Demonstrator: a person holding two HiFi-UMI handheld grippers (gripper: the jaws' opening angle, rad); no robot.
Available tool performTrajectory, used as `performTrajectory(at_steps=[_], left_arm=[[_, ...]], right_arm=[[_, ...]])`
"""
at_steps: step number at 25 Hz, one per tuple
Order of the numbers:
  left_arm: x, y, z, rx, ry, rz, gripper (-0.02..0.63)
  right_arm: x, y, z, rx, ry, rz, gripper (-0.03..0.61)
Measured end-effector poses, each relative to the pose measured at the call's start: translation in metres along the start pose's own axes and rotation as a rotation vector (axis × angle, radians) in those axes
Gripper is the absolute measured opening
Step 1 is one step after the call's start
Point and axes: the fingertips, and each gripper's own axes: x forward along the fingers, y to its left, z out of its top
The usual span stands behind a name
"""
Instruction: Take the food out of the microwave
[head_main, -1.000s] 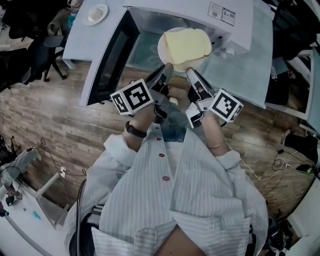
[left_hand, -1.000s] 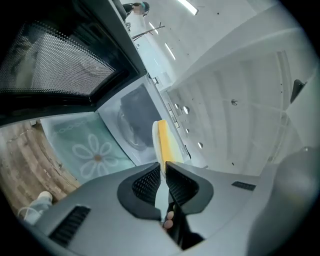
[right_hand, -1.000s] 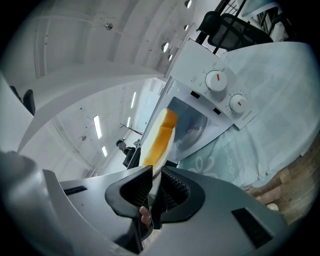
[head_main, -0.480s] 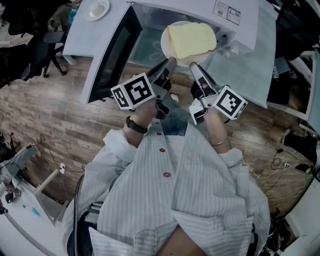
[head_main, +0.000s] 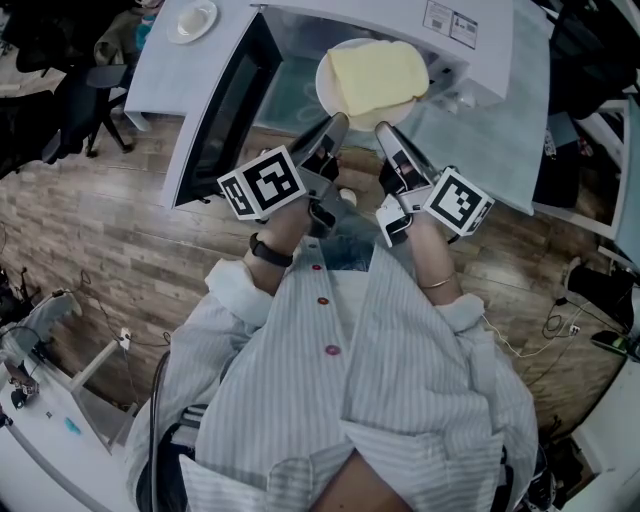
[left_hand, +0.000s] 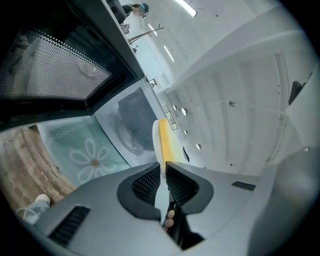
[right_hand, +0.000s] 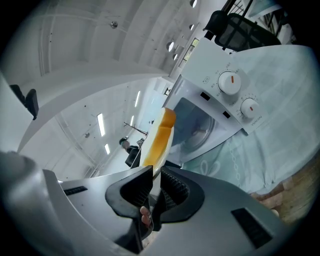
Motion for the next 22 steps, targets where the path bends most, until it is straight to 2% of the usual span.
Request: performTrajectory(at_steps=[22], left_arm=[[-0.0101,-0.0008,-0.006,-0.009,-0.015,-0.006,0.041]], right_arm=[[-0.0072,0.0042,-0.0081,0.001,-0.002,0.002,0.069]])
